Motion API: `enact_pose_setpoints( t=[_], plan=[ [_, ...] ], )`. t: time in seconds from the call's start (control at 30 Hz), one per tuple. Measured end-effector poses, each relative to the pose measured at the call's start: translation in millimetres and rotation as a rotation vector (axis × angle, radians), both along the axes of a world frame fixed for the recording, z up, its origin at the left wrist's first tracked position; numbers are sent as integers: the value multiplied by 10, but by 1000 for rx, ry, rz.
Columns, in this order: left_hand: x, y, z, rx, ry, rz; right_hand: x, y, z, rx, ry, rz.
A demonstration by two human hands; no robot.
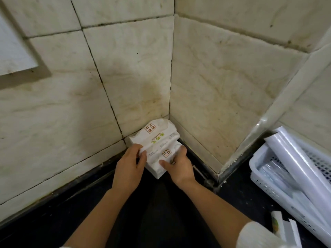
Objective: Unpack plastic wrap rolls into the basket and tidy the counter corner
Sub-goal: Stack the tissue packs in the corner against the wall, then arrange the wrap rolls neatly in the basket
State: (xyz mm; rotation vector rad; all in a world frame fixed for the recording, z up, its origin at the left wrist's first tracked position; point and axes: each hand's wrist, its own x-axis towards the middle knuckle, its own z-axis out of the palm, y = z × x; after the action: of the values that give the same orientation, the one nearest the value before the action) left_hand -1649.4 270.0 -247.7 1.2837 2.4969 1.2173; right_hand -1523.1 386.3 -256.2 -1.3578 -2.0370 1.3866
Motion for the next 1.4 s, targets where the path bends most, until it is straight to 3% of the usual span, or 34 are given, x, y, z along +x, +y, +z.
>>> enact_pose_setpoints(
  t=[0.17, 0.33, 0.6, 0.77, 1.0, 1.3, 1.4],
  plan=[
    [2, 28, -19, -28, -1, -8, -164, 34, 8, -61, 23, -7],
    [8, 7, 33, -103, 1, -31, -72, 115, 25, -23, -88, 87],
    [543, -95, 284, -119, -42, 92, 673, -131, 124, 75, -100, 163],
    [1413, -142, 253, -163, -104, -18, 1531, -258, 190, 97, -105, 124],
    [2374, 103, 128, -492, -27, -365, 2686, -16, 428, 273, -134, 30],
    [3131, 1025, 221, -324, 72, -462, 3591, 811, 650, 369, -311, -153],
    [3198, 1307, 122, -364, 138, -457, 3636, 1085, 611, 401, -400, -135]
  ],
)
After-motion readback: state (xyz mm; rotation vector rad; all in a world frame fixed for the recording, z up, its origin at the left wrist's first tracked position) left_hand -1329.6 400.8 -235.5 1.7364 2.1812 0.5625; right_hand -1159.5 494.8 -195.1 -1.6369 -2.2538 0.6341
